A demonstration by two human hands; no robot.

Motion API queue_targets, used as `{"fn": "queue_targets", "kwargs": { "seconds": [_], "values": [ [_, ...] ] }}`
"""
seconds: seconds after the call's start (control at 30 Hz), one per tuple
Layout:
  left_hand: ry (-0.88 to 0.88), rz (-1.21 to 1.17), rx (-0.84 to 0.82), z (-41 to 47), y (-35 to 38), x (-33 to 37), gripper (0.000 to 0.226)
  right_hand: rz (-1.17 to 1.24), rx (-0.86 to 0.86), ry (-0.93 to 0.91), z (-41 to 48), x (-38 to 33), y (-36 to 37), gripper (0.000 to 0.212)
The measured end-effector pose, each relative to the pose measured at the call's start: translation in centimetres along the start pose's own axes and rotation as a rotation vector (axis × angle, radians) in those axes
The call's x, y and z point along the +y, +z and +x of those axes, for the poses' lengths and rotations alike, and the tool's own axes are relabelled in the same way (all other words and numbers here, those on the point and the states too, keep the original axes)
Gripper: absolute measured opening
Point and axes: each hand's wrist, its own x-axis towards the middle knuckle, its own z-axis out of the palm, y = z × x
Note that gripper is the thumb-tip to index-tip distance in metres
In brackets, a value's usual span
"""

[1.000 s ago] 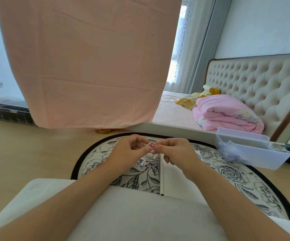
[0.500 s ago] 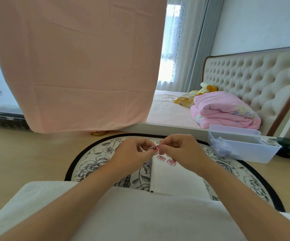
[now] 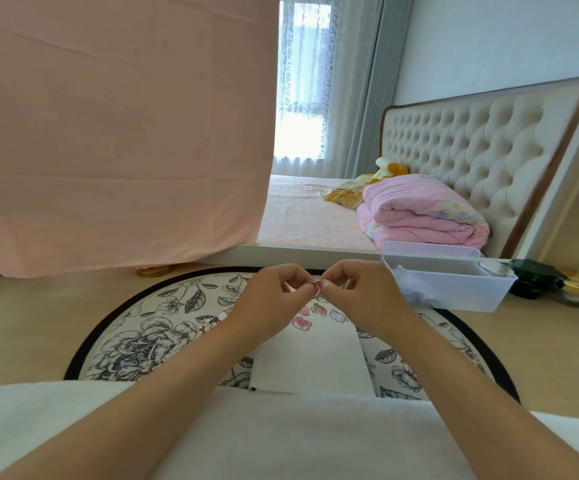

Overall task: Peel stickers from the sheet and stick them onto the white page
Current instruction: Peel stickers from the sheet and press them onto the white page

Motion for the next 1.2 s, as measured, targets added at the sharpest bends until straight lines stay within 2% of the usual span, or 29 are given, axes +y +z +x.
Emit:
{"fn": "queue_targets", "kwargs": {
  "seconds": [0.13,0.3,0.43,0.5,0.67,0.8,0.93,1.1,1.2],
  "values": [
    [-0.022,-0.012,0.061,-0.3,0.4,-1.1,0.011,-0.151,0.037,-0.068,-0.1,0.5,0.9,0.007],
    [-0.001,0.053,0.094,-1.1,0.5,-1.6,0.014,-0.424,0.197,-0.321,-0.9,0.6,1.9,0.010],
    [0.013,0.088,0.109,-1.5,0.6,-1.9,0.016,-0.526,0.264,-0.464,-1.1,0.7,2.5,0.012],
    [0.019,0.091,0.140,-1.4,0.4,-2.2,0.018,-0.434,0.203,-0.395,-1.1,0.5,2.4,0.010],
    [0.034,0.031,0.102,-1.1,-0.2,-2.4,0.016,0.181,-0.092,0.041,-0.8,-0.4,2.0,0.019],
    [0.073,0.007,0.053,-1.0,-0.7,-2.7,0.015,0.356,-0.226,0.173,-0.7,0.0,1.5,0.016],
    [0.074,-0.026,0.033,-1.1,-0.8,-2.5,0.015,0.329,-0.223,0.164,-0.6,0.4,1.4,0.013],
    [-0.022,-0.132,0.053,-1.1,-0.5,-2.0,0.012,0.168,-0.141,0.066,-0.5,0.6,2.2,0.018],
    [-0.048,-0.131,0.058,-1.1,-0.5,-2.1,0.014,0.151,-0.141,0.047,-0.5,0.5,2.4,0.017]
  ]
}}
